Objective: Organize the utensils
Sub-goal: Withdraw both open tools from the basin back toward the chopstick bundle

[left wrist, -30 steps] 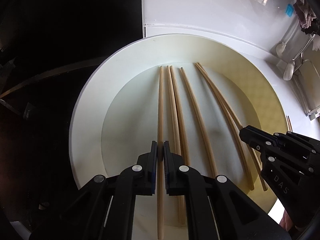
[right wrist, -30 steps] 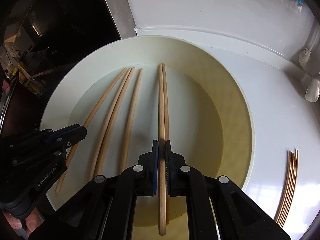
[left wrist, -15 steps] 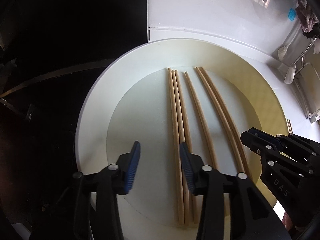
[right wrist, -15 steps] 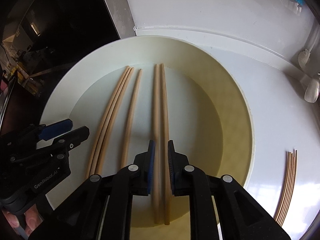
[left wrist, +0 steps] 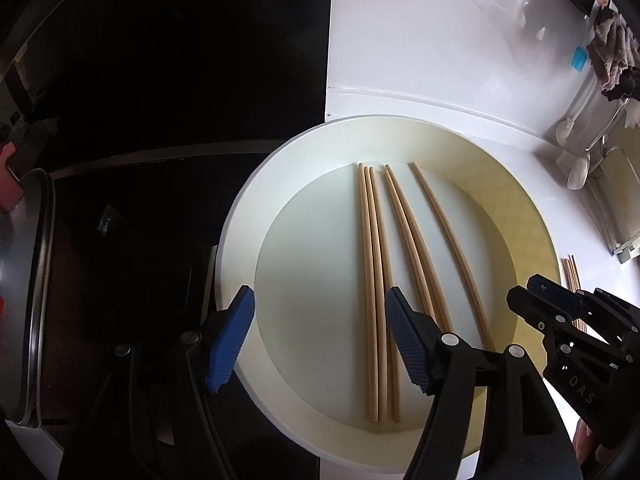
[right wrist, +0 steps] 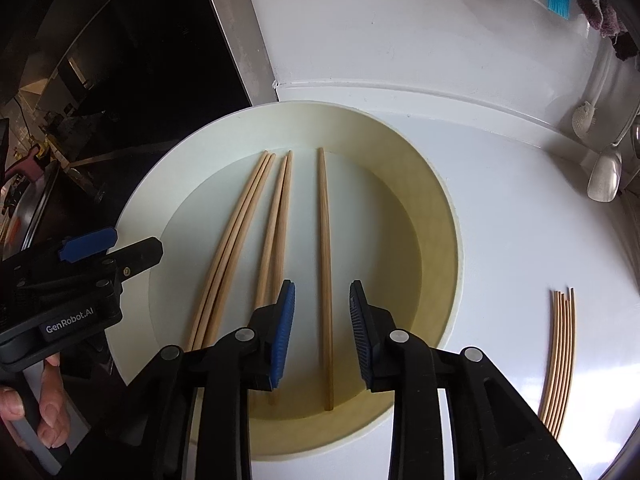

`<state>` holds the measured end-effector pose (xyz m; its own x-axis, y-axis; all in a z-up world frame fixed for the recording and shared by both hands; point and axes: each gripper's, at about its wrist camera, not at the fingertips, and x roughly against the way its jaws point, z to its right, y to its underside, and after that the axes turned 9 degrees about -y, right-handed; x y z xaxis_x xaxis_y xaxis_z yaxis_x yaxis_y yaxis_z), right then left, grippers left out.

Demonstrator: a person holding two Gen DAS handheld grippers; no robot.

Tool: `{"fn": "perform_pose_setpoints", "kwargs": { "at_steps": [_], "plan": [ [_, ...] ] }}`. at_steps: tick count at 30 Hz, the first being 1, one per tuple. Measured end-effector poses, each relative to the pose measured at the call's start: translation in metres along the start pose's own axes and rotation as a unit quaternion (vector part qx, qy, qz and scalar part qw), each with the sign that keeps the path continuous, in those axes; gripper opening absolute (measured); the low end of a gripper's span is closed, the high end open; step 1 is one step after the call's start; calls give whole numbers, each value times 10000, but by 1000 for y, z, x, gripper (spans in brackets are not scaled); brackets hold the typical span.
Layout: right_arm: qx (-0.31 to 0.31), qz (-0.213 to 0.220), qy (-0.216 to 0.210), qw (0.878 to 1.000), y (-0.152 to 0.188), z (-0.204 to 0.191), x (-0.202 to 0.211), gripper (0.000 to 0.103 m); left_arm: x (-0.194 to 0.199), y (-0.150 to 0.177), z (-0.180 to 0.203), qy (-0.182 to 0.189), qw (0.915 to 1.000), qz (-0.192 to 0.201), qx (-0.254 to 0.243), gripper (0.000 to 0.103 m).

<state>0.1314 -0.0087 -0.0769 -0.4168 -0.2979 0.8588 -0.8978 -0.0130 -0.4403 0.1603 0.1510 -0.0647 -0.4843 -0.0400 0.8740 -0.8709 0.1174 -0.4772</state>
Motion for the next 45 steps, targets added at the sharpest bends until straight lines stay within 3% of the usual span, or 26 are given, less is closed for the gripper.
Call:
{"fn": "perform_pose_setpoints", "kwargs": {
  "at_steps": [5,14,23,38,45],
  "plan": [
    [19,144,-44,9999,17,-6,24,34,23,9,1,-2,9999,165,8,72],
    [-139,374,-47,9992,50,0,58,35,53,28,10,56,9993,367,-106,77],
    [-316,569,26,9979,70,27,89,39,71,44,46,153,9987,409,-252,78],
    [-665,665,487,9944,142,152,163,46,101,88,164,404,9980,333,-346,82],
    [-594,669,580,9943,168,210,171,47,103,112,217,211,9991,238,-290,85]
  ]
}}
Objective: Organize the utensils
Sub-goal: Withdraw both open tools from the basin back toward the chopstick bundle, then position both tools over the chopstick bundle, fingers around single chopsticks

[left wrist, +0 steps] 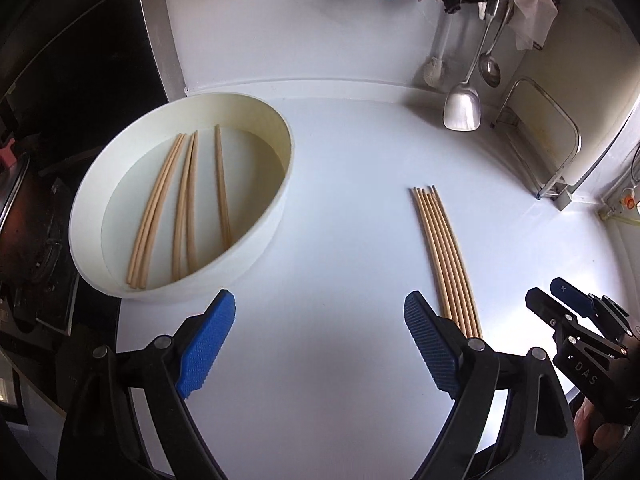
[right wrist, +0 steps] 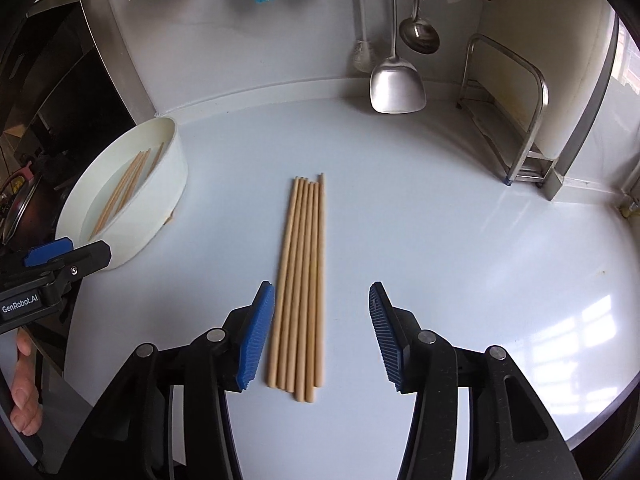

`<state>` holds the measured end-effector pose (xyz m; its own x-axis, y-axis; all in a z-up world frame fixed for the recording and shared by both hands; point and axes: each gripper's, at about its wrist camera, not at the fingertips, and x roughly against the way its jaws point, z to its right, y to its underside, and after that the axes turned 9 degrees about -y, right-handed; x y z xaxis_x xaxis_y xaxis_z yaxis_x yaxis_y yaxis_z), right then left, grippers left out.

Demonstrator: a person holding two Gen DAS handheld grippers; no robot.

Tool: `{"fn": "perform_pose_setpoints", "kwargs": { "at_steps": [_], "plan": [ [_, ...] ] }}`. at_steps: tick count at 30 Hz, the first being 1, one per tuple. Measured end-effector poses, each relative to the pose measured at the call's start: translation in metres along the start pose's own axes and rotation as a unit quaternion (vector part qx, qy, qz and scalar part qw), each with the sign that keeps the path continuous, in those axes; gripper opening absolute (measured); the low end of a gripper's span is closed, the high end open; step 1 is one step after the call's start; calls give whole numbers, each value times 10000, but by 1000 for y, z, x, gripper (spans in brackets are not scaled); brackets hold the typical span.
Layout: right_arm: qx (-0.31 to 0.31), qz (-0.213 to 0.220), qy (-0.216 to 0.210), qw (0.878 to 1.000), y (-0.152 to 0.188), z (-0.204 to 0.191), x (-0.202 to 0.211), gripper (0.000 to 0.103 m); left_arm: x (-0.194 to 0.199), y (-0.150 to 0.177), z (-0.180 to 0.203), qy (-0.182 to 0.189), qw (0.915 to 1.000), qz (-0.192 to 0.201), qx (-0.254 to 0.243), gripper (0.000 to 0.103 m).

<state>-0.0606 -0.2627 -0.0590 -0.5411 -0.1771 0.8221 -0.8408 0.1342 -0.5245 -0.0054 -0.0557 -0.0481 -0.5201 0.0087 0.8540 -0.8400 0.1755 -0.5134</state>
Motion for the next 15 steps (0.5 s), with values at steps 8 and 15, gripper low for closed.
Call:
{"fn": "perform_pose_setpoints", "kwargs": {
  "at_steps": [8,15],
  "plan": [
    [-77,12,-143,9999,12,37,-22,50,-11,15,28,-182,9998,-65,-62,91],
    [-267,187,-80,9994,19,39,-48,50,-35,13,44,-60,9991,343,-243,92]
  ]
}}
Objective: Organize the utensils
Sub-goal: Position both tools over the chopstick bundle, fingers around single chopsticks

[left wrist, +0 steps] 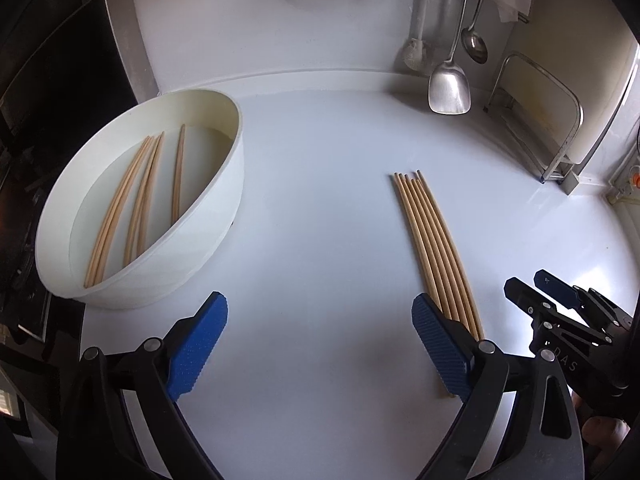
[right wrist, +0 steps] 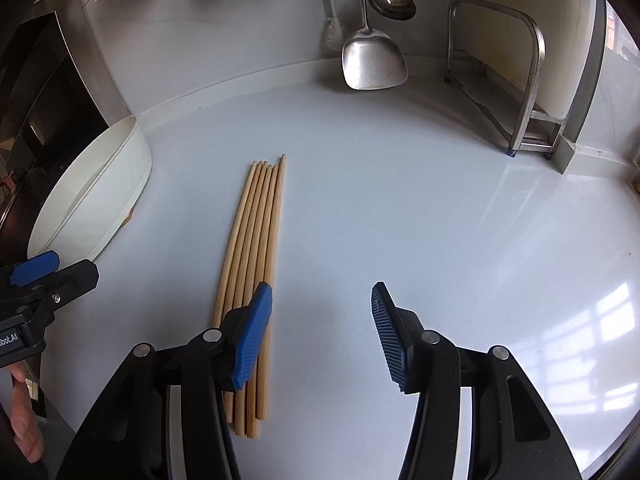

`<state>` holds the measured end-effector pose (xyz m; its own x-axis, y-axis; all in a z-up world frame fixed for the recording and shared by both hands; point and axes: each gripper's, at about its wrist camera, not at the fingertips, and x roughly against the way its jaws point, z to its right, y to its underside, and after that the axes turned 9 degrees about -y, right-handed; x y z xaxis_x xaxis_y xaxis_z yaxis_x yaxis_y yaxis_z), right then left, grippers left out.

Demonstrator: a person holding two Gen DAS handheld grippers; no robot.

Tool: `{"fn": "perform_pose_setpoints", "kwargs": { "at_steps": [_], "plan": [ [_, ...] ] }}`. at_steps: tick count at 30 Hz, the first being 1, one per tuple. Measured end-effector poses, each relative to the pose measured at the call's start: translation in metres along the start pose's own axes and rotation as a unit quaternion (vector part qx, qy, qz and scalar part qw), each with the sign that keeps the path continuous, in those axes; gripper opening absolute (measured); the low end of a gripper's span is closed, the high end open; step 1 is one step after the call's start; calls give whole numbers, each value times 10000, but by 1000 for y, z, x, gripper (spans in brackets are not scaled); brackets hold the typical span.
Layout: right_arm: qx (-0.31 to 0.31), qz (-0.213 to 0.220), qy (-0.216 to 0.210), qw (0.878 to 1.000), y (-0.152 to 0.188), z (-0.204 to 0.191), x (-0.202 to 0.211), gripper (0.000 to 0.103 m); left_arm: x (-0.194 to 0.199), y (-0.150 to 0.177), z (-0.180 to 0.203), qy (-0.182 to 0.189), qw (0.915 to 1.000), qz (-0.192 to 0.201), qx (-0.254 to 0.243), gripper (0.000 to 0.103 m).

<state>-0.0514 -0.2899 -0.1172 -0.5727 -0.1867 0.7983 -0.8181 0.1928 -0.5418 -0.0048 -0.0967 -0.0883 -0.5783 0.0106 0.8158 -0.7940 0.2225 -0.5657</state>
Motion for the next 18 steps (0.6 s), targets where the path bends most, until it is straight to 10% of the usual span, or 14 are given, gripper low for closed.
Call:
{"fn": "perform_pose_setpoints", "kwargs": {
  "at_steps": [18],
  "plan": [
    [266,35,240,9993,-2,-10,-35,50,-25,2,6,290,9994,135,127,92]
  ]
}}
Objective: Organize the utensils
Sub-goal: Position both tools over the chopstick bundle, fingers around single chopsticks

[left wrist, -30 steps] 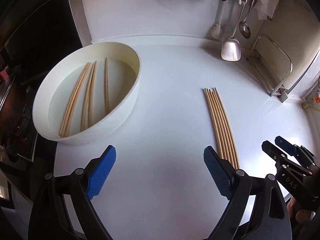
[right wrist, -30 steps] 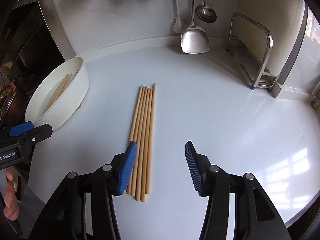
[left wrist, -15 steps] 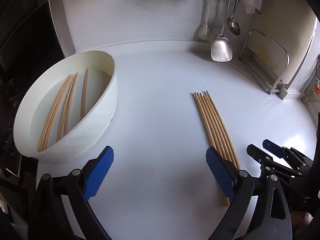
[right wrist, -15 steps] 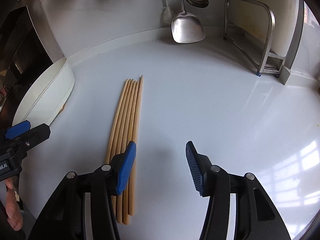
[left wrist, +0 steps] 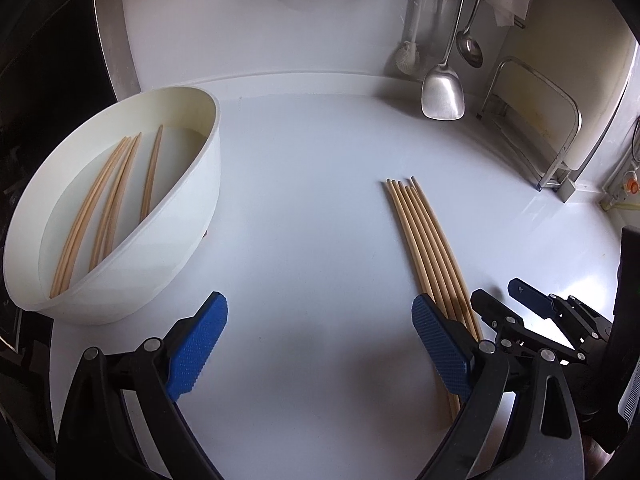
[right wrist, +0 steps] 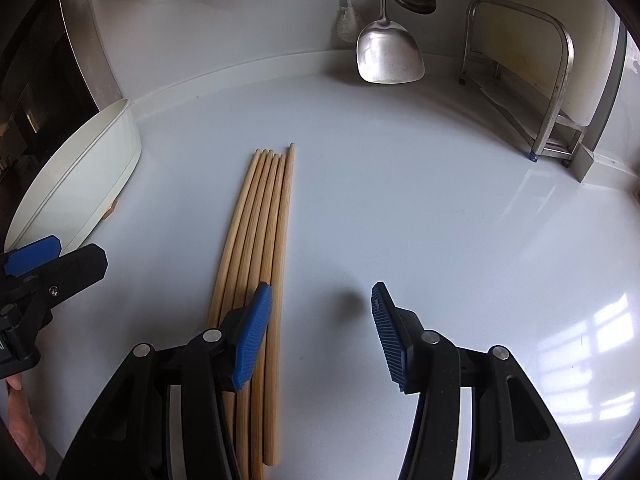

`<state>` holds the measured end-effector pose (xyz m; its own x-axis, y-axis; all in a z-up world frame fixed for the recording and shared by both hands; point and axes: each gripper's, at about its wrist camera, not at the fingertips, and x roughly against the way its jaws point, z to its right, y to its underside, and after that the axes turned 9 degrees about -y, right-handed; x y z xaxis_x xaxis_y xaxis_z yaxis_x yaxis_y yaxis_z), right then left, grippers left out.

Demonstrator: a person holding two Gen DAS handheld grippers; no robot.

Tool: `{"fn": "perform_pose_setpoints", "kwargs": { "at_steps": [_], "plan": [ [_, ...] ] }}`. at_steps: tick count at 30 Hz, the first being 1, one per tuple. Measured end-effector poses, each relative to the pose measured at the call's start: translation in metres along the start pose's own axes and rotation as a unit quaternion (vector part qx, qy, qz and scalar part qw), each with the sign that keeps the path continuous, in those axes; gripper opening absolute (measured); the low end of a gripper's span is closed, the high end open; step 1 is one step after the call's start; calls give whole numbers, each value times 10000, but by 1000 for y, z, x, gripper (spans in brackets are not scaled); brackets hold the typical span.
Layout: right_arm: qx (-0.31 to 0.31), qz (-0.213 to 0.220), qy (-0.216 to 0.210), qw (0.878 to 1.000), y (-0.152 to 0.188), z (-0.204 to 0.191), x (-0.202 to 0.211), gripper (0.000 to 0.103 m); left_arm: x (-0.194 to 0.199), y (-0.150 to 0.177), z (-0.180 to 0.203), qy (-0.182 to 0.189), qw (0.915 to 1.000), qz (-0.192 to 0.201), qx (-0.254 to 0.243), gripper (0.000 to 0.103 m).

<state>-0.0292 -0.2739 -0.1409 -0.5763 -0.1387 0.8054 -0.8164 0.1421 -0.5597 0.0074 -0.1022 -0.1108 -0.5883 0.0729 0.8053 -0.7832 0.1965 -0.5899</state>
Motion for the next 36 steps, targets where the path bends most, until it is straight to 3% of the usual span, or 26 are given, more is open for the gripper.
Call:
{"fn": "perform_pose_setpoints", "kwargs": {
  "at_steps": [19,24,26,31,36],
  "plan": [
    [416,-19,193,9989,3,-4,-4,50,-2,4,1,71,9999,-42,56,92],
    [464,-47,140,9988,4,-5,-4,38,-4,5,6,80,9999,-85,42,92],
    [498,-54,93,9987,5,-6,-4,25,-5,6,9,89,9999,-101,25,92],
    [509,-38,5,9987,5,-3,-3,16,-8,7,20,110,9998,-142,-15,92],
    [390,-3,-15,9992,4,8,-1,16,-15,9,32,97,9997,-226,-36,92]
  ]
}}
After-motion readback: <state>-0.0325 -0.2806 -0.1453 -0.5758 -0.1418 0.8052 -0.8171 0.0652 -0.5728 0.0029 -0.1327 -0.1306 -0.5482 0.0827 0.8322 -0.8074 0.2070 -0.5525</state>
